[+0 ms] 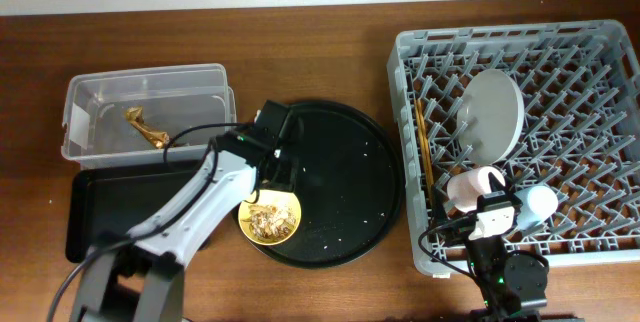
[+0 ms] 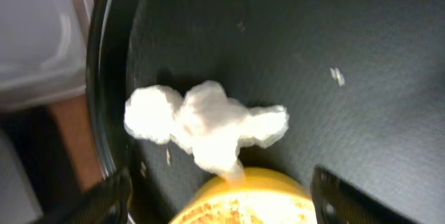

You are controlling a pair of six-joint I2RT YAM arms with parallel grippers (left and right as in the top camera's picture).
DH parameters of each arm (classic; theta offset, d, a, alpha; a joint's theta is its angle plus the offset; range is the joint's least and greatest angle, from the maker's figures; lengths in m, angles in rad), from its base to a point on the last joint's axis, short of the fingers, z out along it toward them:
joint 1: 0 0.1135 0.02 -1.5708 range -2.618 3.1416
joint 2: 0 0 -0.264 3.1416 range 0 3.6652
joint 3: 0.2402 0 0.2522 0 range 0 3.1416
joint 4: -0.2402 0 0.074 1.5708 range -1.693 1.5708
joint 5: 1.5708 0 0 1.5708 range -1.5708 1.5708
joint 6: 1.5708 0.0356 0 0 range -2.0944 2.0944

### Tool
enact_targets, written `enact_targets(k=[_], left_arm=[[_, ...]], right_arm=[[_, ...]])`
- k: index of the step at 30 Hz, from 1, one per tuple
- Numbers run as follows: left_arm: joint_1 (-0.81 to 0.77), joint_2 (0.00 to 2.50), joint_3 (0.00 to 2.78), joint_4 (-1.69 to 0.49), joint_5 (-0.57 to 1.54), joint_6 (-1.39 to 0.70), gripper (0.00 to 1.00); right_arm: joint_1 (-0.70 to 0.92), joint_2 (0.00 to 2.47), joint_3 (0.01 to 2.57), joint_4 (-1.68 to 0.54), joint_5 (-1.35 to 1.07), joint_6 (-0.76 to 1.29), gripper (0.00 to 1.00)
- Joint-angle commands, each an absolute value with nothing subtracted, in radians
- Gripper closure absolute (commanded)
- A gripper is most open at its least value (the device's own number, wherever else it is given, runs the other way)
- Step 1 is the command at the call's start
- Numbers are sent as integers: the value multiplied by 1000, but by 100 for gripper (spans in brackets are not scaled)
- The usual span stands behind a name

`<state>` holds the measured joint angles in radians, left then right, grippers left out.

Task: Sort waste into correct bins and load items into the dishwasher rack
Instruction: 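Grasp the gold wrapper with the left gripper and drop it in the clear bin, then pick the white tissue with the left gripper and drop it in the clear bin, then grasp the yellow bowl with the left gripper and tip scraps onto the black tray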

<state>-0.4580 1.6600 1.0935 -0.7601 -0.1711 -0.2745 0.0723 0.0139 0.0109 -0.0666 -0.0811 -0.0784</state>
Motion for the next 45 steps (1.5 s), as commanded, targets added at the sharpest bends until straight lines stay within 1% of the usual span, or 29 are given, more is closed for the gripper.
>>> enact_targets(k=[1,4,5,6,9,11,12,15,17,18,19,20,21,22,23,24,27,29,31,32,34,35,36,37,38,41,42,44,45], left_arm=[[-454,1742,1016,-639,-241,-314,20],[-453,1810,1015,-566,-240,-314,25],[-455,1819,1015,-555,-233,-314,30],[-456,1816,1018,-551,-224,-314,46],[-456,1792,1083,-604,-225,-314,84],[-456,1740,1211,-730,-225,-314,97],[-455,1721,1259,-776,-225,-314,99],[-422,1633,1443,-915,-279,-314,99],[-336,1608,1457,-894,-364,-317,99],[-277,1620,1455,-871,-382,-333,98],[-230,1639,1454,-842,-382,-332,91],[-180,1669,1454,-801,-382,-332,82],[-134,1713,1454,-761,-377,-332,57],[-114,1736,1454,-748,-336,-315,18],[-106,1740,1454,-754,-273,-287,4],[-107,1734,1456,-773,-221,-266,1],[-150,1632,1475,-857,-175,-256,1],[-231,1529,1475,-961,-102,-256,3],[-344,1482,1475,-1076,-93,-257,11],[-413,1479,1474,-1145,-94,-272,21],[-511,1489,1452,-1224,-94,-339,25],[-568,1497,1415,-1242,-95,-381,29],[-628,1506,1353,-1234,-105,-444,34],[-696,1515,1253,-1182,-104,-498,44],[-722,1519,1212,-1153,-104,-521,48],[-814,1550,1061,-984,-113,-561,53],[-848,1571,1014,-931,-161,-562,55],[-878,1613,987,-923,-239,-582,57],[-887,1645,983,-915,-271,-583,60]], right_arm=[[65,7,6,-70,-94,-71,2],[65,7,6,-70,-94,-71,2],[65,7,6,-70,-94,-71,2],[65,7,6,-70,-94,-71,2],[65,7,6,-70,-94,-71,2],[65,7,6,-70,-94,-71,2],[65,7,6,-70,-94,-71,2],[65,7,6,-70,-94,-71,2],[65,7,6,-70,-94,-71,2],[65,7,6,-70,-94,-71,2],[65,7,6,-70,-94,-71,2],[65,7,6,-70,-94,-71,2],[65,7,6,-70,-94,-71,2],[65,7,6,-70,-94,-71,2],[65,7,6,-70,-94,-71,2],[65,7,6,-70,-94,-71,2],[65,7,6,-70,-94,-71,2],[65,7,6,-70,-94,-71,2],[65,7,6,-70,-94,-71,2],[65,7,6,-70,-94,-71,2],[65,7,6,-70,-94,-71,2],[65,7,6,-70,-94,-71,2],[65,7,6,-70,-94,-71,2],[65,7,6,-70,-94,-71,2],[65,7,6,-70,-94,-71,2],[65,7,6,-70,-94,-71,2],[65,7,6,-70,-94,-71,2],[65,7,6,-70,-94,-71,2],[65,7,6,-70,-94,-71,2]])
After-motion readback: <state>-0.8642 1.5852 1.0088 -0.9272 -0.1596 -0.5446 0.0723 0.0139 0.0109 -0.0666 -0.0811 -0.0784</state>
